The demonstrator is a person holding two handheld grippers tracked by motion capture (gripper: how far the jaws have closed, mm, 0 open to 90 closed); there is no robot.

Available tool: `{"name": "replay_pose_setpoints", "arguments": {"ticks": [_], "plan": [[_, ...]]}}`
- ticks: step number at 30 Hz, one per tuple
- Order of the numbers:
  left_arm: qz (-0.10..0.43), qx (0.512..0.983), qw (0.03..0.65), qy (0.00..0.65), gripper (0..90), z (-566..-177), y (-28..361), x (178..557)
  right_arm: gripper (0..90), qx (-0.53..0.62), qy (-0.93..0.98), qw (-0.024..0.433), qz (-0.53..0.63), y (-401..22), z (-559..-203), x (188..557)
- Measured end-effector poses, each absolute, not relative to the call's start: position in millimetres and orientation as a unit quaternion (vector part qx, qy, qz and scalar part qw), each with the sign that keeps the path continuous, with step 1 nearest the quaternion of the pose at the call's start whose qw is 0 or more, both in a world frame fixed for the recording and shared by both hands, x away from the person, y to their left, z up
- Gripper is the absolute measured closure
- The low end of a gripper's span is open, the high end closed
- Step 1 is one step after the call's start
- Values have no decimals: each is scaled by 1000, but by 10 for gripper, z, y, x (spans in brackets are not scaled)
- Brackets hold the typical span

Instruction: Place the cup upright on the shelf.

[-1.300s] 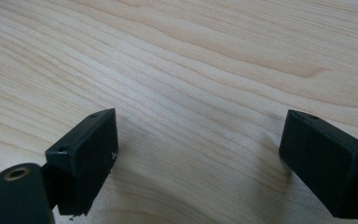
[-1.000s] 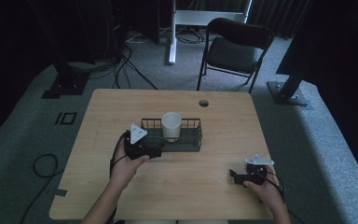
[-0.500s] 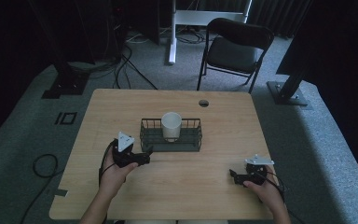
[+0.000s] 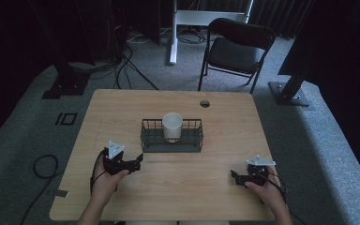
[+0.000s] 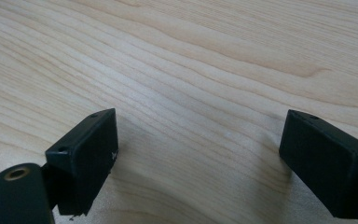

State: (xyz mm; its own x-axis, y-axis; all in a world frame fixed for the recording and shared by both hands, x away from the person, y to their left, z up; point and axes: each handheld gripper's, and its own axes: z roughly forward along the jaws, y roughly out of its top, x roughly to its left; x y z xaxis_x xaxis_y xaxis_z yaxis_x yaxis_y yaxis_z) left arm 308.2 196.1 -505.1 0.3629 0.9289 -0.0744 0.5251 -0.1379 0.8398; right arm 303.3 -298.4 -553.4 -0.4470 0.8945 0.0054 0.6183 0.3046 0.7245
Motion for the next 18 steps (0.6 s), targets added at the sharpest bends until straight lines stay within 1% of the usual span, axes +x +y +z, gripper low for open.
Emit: {"name": "replay_pose_setpoints", "arguments": {"ticks": [5,12,13,16,18], "plan": [[251,708,393,531,40,-5173,2120,3019,112,484,781,205,336,-2984,-5534,3033],[245,706,379,546,40,-5237,2233,2980,112,484,781,205,337,-2984,-5534,3033],[242,705,365,558,40,-5272,2313,2957,112,484,781,205,337,-2984,-5534,3033],[240,703,358,566,40,-5305,2395,2933,112,484,781,205,337,-2984,-5534,3033],[240,703,358,566,40,-5305,2395,2933,112,484,781,205,337,-2984,-5534,3033]]}}
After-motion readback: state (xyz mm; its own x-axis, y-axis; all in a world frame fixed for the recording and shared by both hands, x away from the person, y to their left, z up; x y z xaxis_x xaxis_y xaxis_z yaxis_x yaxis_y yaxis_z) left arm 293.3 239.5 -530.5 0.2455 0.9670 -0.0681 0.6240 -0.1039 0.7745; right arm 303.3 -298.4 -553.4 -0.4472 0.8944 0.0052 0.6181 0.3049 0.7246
